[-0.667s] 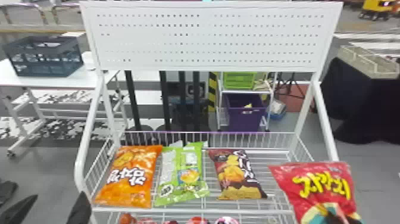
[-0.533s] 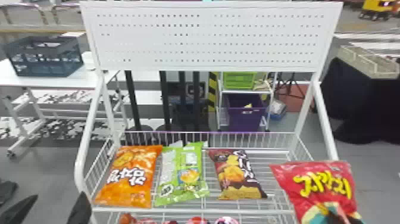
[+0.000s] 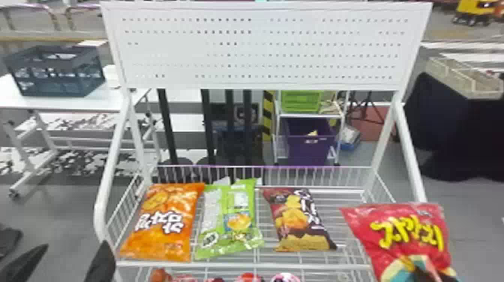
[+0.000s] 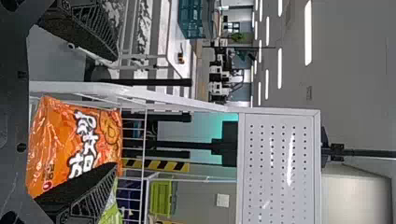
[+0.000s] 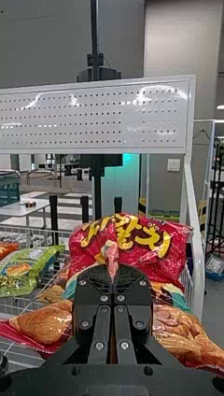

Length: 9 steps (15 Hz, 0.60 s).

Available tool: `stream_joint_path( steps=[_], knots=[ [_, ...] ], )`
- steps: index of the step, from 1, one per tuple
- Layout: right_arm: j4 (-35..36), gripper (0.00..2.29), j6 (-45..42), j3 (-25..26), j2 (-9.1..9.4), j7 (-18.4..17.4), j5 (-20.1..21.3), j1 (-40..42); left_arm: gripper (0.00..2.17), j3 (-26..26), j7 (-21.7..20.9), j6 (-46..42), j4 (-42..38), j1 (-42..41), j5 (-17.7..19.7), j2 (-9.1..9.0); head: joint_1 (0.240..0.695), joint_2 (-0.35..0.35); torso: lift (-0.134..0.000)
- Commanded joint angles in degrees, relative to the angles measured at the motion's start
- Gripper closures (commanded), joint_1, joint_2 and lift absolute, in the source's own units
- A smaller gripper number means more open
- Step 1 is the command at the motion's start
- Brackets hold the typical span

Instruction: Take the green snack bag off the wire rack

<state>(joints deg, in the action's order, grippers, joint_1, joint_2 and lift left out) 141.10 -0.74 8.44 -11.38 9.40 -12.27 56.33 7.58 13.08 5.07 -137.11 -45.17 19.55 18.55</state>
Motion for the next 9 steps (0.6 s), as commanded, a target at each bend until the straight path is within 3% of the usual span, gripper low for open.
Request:
stream_joint_path(
  steps=[1, 6, 9],
  knots=[
    [-0.03, 2.23, 0.0, 0.0, 0.05, 0.0, 0.15, 0.01, 0.09, -1.96, 0.02, -0.19, 0.26, 0.78, -0.57, 0.52, 0.499, 0.0, 0.0],
    [0.05, 2.23, 0.0, -0.26, 0.22, 0.0, 0.32, 0.01, 0.09, -20.68, 6.61, -2.12, 14.15, 17.83, -4.96, 5.0, 0.499, 0.0, 0.0],
    [-0.21, 2.23, 0.0, -0.26, 0.22, 0.0, 0.41, 0.1, 0.09, -28.59, 8.81, -1.95, 22.41, 28.29, -4.08, 4.56, 0.499, 0.0, 0.0]
  ],
)
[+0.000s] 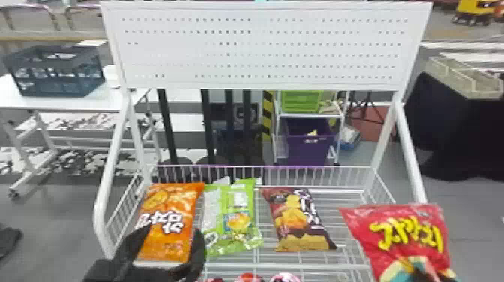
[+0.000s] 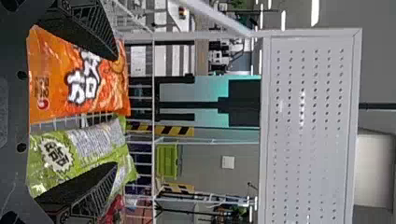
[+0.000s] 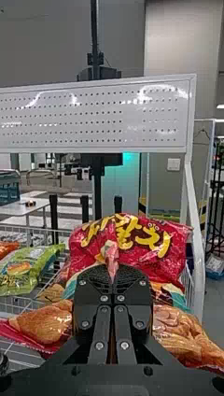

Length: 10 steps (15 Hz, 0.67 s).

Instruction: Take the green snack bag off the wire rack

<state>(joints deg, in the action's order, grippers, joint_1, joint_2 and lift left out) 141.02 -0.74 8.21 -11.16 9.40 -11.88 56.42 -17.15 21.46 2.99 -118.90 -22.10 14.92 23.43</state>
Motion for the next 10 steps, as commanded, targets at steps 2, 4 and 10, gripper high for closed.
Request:
stream_joint_path(
  steps=[2, 4, 10],
  knots=[
    [-0.4, 2.23, 0.0, -0.04, -0.09, 0.0, 0.1, -0.26, 0.09, -8.34, 1.57, 0.14, 10.0, 11.9, 2.13, -1.55, 0.499, 0.0, 0.0],
    [-0.75, 2.23, 0.0, -0.21, -0.18, 0.0, 0.1, -0.61, 0.09, -11.33, 1.57, -0.04, 17.83, 17.53, 3.62, -4.45, 0.499, 0.0, 0.0],
    [-2.59, 2.23, 0.0, -0.48, -0.62, 0.0, 0.01, -1.66, 0.09, -16.08, 0.77, -0.04, 35.67, 29.66, 8.11, -9.2, 0.499, 0.0, 0.0]
  ],
)
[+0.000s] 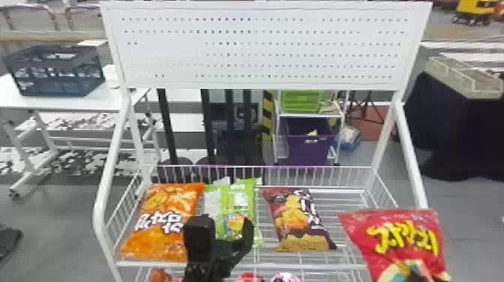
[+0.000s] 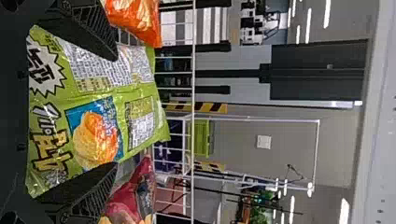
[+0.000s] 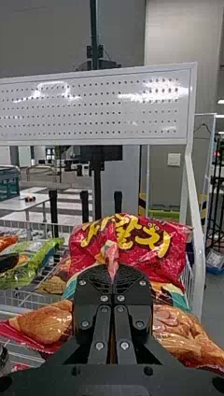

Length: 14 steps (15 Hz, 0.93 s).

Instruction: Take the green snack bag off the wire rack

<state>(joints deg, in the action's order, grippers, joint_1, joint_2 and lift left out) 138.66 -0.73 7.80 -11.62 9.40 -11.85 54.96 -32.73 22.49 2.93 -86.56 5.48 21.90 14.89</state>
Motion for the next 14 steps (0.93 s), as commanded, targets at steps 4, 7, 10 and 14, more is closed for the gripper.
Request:
stream_joint_path(
  steps=[4, 7, 10, 14],
  knots=[
    [-0.14, 2.23, -0.01, 0.02, -0.43, 0.0, -0.1, -0.47, 0.09, -0.67, -0.25, 0.2, 5.88, 3.4, 2.54, -0.39, 0.499, 0.0, 0.0],
    [0.12, 2.23, -0.01, -0.07, -0.43, 0.0, -0.01, -0.47, 0.41, -0.41, -0.43, 2.48, 5.61, 3.31, 3.24, -0.12, 0.499, 0.0, 0.0],
    [0.21, 2.23, -0.01, -0.16, -0.43, 0.26, -0.1, -0.47, 1.17, -0.84, 1.5, 3.18, 4.91, 2.87, 3.41, 0.05, 0.499, 0.0, 0.0],
    [0.3, 2.23, -0.01, -0.16, -0.43, 0.26, -0.1, -0.56, 1.27, -0.32, 1.59, 3.18, 1.92, 0.94, 3.33, 0.84, 0.499, 0.0, 0.0]
  ],
)
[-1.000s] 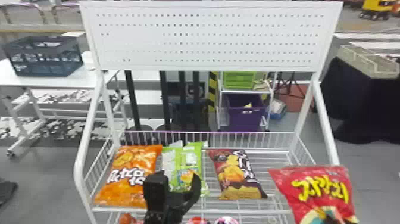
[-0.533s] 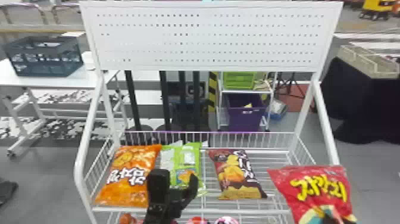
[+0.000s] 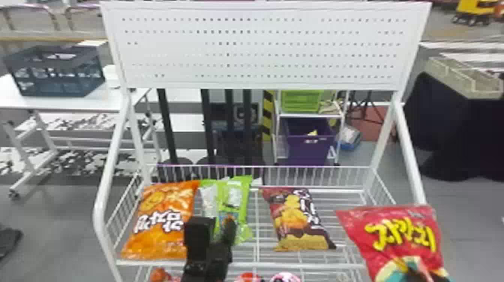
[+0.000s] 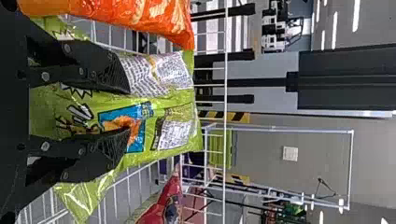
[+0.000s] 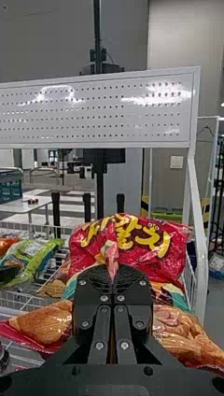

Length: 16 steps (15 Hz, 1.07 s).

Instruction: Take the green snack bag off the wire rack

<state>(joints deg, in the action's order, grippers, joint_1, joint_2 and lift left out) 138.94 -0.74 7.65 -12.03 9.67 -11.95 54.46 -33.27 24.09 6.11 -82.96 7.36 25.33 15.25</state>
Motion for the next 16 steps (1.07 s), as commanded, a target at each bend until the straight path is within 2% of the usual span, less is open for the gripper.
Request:
stream_joint_path(
  steps=[1, 7, 9, 12, 16],
  knots=[
    [0.02, 2.23, 0.0, 0.0, -0.01, 0.0, 0.0, 0.03, 1.27, 0.31, 0.17, 0.0, -3.44, -1.65, -0.37, 0.74, 0.499, 0.0, 0.0],
    [-0.16, 2.23, 0.0, -0.44, 0.08, 0.08, 0.09, -0.32, 1.27, 5.49, 0.7, 3.34, -20.32, -10.18, -1.69, 4.61, 0.499, 0.0, 0.0],
    [-0.16, 2.23, 0.0, -0.53, 0.17, 0.08, 0.09, -0.41, 1.27, 7.78, 0.7, 3.17, -26.38, -14.22, -2.22, 6.81, 0.499, 0.0, 0.0],
    [-0.16, 2.23, 0.0, -0.79, 0.17, 0.08, 0.09, -0.49, 1.27, 14.11, 0.61, 2.29, -36.4, -22.92, -3.01, 9.97, 0.499, 0.0, 0.0],
    [-0.6, 2.23, 0.0, -1.41, 0.17, 0.17, 0.26, -1.2, 1.26, 21.75, -0.18, -4.74, -42.73, -34.87, -5.65, 10.23, 0.499, 0.0, 0.0]
  ],
)
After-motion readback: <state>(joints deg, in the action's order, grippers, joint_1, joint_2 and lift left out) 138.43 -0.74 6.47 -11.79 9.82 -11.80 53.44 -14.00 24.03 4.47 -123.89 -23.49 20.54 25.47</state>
